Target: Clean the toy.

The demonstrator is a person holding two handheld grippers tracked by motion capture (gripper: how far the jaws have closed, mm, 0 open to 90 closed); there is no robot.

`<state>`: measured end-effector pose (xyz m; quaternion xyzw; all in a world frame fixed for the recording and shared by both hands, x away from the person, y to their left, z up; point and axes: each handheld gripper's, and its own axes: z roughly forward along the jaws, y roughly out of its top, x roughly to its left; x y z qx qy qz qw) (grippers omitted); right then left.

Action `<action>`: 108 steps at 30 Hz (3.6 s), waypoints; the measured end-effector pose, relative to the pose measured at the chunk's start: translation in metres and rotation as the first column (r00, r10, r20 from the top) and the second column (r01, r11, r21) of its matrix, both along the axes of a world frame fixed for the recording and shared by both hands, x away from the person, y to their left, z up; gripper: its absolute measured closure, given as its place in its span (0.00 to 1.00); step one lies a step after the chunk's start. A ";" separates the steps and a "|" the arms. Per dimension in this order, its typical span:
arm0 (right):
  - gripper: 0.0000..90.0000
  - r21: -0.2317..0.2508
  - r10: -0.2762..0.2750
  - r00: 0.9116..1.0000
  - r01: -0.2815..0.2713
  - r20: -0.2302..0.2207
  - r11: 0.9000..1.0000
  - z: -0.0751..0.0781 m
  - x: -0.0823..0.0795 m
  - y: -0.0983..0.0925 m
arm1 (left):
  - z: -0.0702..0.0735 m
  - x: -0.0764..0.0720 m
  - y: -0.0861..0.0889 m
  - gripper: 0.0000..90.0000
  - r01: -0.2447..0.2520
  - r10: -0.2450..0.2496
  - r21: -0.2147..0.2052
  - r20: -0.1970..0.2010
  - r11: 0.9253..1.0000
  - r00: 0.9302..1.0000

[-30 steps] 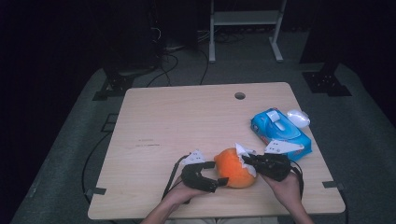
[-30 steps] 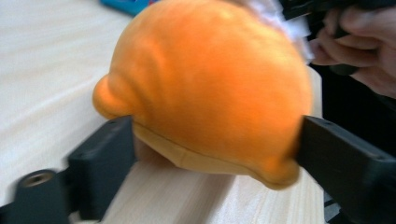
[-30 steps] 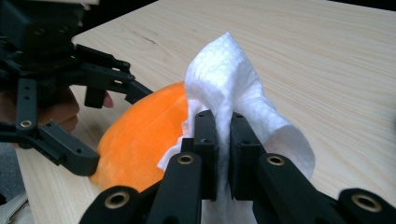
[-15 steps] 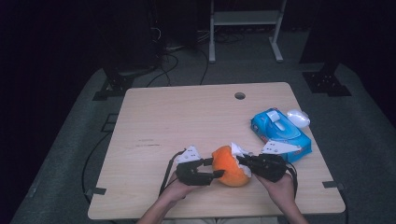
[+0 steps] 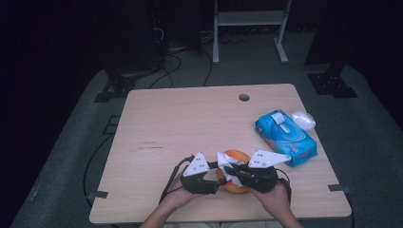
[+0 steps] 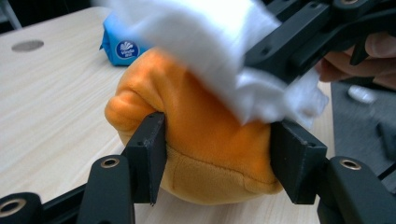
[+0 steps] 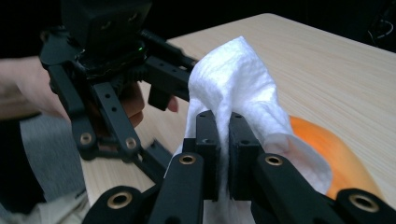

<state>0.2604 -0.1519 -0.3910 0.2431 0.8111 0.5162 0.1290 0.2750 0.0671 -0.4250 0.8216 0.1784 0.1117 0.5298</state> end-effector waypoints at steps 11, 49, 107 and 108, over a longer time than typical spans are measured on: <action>0.93 0.039 -0.177 0.982 0.180 -0.074 0.983 -0.013 0.024 -0.050 | 0.000 0.006 0.004 0.30 0.000 -0.001 -0.031 -0.032 1.000 0.999; 0.93 -0.021 -0.115 0.990 0.114 -0.079 0.993 -0.026 0.011 -0.034 | -0.009 0.015 0.016 0.22 0.002 -0.002 0.003 -0.053 1.000 0.999; 0.93 0.102 -0.150 0.972 0.171 -0.180 0.980 -0.039 0.035 -0.046 | -0.006 0.012 0.003 0.50 -0.110 0.094 0.074 0.195 0.991 0.976; 0.93 0.120 -0.140 0.974 0.162 -0.176 0.979 -0.037 0.034 -0.046 | -0.006 0.011 0.001 0.50 -0.121 0.101 0.081 0.224 0.989 0.969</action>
